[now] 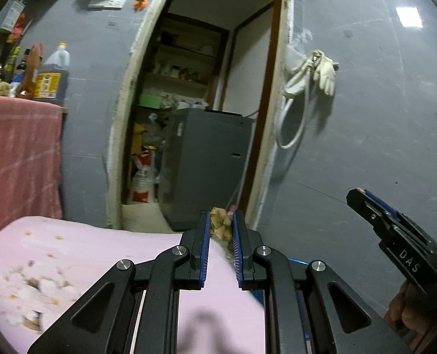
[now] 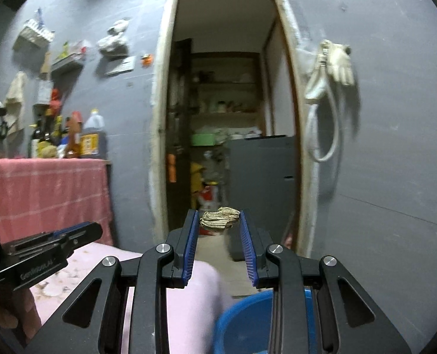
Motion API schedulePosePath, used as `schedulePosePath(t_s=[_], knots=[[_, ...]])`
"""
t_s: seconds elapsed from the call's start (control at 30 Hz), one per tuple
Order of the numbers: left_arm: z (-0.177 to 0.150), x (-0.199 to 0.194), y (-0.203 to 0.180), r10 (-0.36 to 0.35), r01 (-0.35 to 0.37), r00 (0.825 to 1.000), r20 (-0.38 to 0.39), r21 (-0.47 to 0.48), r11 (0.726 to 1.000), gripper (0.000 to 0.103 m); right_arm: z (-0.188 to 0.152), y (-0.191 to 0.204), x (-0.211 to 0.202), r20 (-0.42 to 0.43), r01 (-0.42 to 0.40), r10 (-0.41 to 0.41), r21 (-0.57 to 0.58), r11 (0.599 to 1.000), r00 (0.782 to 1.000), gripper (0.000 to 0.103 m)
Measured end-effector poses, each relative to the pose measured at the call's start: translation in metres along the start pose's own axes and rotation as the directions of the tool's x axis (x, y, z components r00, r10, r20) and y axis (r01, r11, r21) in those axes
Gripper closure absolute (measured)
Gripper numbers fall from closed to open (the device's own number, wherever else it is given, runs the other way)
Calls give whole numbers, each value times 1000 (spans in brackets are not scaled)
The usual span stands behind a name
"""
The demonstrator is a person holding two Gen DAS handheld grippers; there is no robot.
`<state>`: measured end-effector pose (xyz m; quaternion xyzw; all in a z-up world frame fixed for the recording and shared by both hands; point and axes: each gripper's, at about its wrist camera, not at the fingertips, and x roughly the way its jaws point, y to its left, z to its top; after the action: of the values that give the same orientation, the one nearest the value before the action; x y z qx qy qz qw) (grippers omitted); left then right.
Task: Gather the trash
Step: 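Carry the brown scrap to the blue basin and open the right tool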
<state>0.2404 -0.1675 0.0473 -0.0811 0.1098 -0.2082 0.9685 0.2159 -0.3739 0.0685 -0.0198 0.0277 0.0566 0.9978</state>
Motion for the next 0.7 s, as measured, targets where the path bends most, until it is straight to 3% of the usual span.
schedulePosePath(t_s=[0.23,0.7], knots=[[-5,28,-33,-59,58,998,-25,-8,998,91,-17,-38,2,-31,87,-86,36,996,996,77],[-27,69,-65,-97,101,989,-114,27,995,91,-47,-78,11,-117,141,-129,105,984,985,77]])
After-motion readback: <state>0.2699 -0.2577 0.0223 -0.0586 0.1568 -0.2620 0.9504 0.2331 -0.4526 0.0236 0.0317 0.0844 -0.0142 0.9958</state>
